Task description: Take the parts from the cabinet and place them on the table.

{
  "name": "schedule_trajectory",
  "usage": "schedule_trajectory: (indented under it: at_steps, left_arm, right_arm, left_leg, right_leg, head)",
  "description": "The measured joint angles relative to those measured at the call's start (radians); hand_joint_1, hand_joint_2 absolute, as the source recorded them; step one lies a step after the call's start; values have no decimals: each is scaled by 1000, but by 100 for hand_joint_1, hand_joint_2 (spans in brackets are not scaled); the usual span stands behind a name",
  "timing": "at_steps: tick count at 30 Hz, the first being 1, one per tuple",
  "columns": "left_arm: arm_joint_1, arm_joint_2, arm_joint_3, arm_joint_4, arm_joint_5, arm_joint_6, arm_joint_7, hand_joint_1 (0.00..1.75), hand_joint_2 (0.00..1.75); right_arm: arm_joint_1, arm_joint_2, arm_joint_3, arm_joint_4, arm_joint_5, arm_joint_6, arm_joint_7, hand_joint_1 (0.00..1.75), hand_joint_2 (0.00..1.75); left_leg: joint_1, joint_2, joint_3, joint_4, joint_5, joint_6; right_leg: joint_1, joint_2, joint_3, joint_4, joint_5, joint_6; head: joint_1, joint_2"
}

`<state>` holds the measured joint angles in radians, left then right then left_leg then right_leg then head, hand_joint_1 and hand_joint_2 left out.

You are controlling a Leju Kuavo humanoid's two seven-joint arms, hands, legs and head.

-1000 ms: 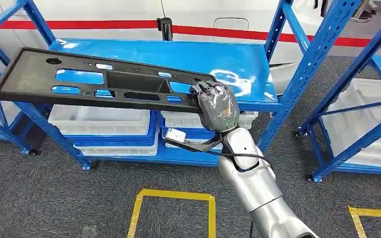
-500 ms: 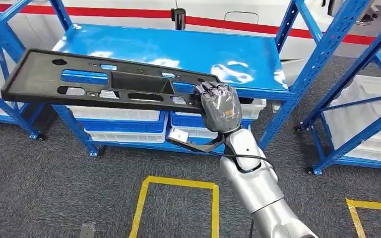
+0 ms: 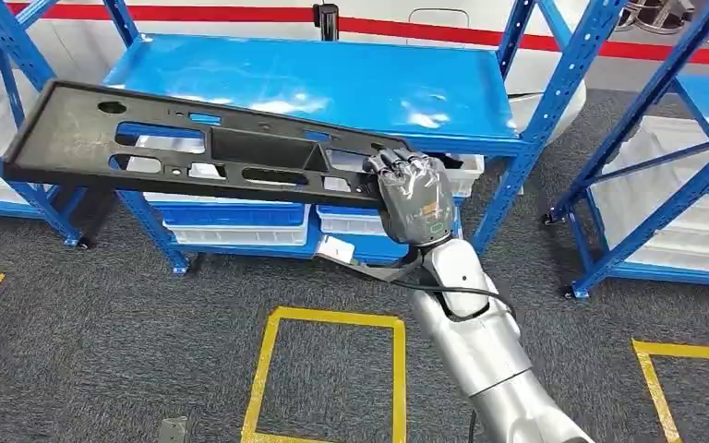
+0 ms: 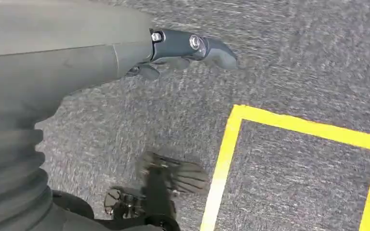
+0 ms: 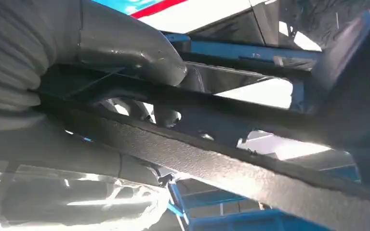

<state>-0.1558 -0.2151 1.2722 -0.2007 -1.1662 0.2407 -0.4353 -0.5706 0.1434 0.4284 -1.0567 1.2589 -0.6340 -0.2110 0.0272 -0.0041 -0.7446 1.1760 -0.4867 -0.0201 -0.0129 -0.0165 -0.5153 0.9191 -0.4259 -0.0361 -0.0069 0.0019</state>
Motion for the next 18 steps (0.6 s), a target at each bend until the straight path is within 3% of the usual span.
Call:
schedule_trajectory:
  at_steps: [1,2,3,4,5,6,7,8,9,10,11,12,13,14,16,17,18]
  left_arm:
    - [0,3,2,0,1,0,0,0,175]
    - [0,5,4,0,1,0,0,0,175]
    - [0,6,5,0,2,0,0,0,175]
    - [0,10,7,0,3,0,0,0,175]
    - [0,11,7,0,3,0,0,0,175]
    - [-1,11,8,0,2,0,0,0,175]
    - [-3,3,8,1,2,-2,-1,0,175]
    - [-2,8,8,0,2,-2,-1,0,175]
    - [-1,9,9,0,2,-1,0,0,175]
    - [-2,9,9,0,2,-1,-1,0,175]
    - [-2,9,9,0,2,-1,-1,0,175]
    - [-2,9,10,0,2,-1,-1,0,175]
    - [-4,9,10,0,2,-1,-1,0,175]
    - [-5,10,10,-1,2,0,-1,0,175]
    - [-5,11,10,-1,2,0,-1,0,175]
    - [-5,11,11,0,2,0,-1,0,175]
    - [-4,10,11,0,2,0,-1,0,175]
  right_arm:
    - [1,0,0,1,-5,-1,-4,171,175]
    - [1,-1,0,3,-8,-1,-10,171,175]
    - [1,-2,0,5,-9,-2,-12,171,175]
    - [2,-2,0,6,-10,-2,-14,171,175]
    - [2,-3,0,6,-10,-2,-15,171,175]
    - [2,-3,-1,6,-10,-2,-15,171,175]
    - [2,-3,-3,6,-11,-2,-15,171,175]
    - [2,-2,-5,6,-11,-2,-15,171,175]
    - [1,-3,-5,6,-12,-3,-16,171,175]
    - [-1,-3,-6,6,-13,-3,-16,171,175]
    - [0,-5,-6,6,-14,-3,-16,171,175]
    - [0,-8,-6,7,-14,-3,-16,171,175]
    - [0,-8,-6,7,-15,-3,-16,171,175]
    - [0,-10,-6,7,-15,-3,-16,171,175]
    - [1,-14,-7,7,-15,-3,-16,171,175]
    - [2,-17,-7,7,-15,-3,-16,171,175]
    - [2,-18,-7,7,-15,-3,-16,171,175]
  left_leg:
    - [5,0,-14,71,-25,-9]
    - [12,0,-13,113,-20,-18]
    - [17,1,4,109,1,-24]
    - [24,2,51,60,42,-34]
    - [33,4,117,-24,69,-45]
    - [38,5,165,-105,49,-59]
    - [27,-2,202,-158,9,-65]
    - [25,-8,186,-146,28,-34]
    - [23,-7,183,-149,27,-30]
    - [15,-7,177,-143,29,-26]
    - [10,-7,173,-145,36,-13]
    - [13,-2,168,-154,48,9]
    - [10,-2,157,-155,59,25]
    - [9,0,142,-155,69,39]
    - [6,1,110,-155,93,50]
    - [2,1,93,-155,106,50]
    - [-1,1,80,-154,117,50]
  right_leg:
    - [0,-1,-14,3,9,5]
    - [-3,-1,-31,6,21,10]
    - [-6,-1,-45,11,28,16]
    - [-13,-1,-65,22,34,25]
    - [-21,0,-83,35,40,33]
    - [-22,0,-94,46,43,40]
    - [-11,0,-108,47,51,51]
    - [-9,0,-108,47,58,60]
    - [-3,0,-108,51,63,68]
    - [-3,0,-112,49,69,77]
    - [-2,-1,-116,47,76,87]
    - [-11,0,-126,57,61,88]
    - [-12,1,-152,93,19,78]
    - [-12,3,-181,167,-36,69]
    - [-11,10,-238,342,-123,68]
    - [-10,11,-245,404,-135,75]
    - [-9,12,-233,415,-126,80]
  head:
    - [0,0]
    - [-1,0]
    - [0,0]
    - [-1,0]
    - [-1,0]
    - [-2,0]
    - [-13,0]
    - [-8,0]
    - [0,0]
    - [-2,0]
    - [0,0]
    - [0,0]
    - [-2,0]
    - [3,0]
    - [5,0]
    - [5,0]
    - [4,0]
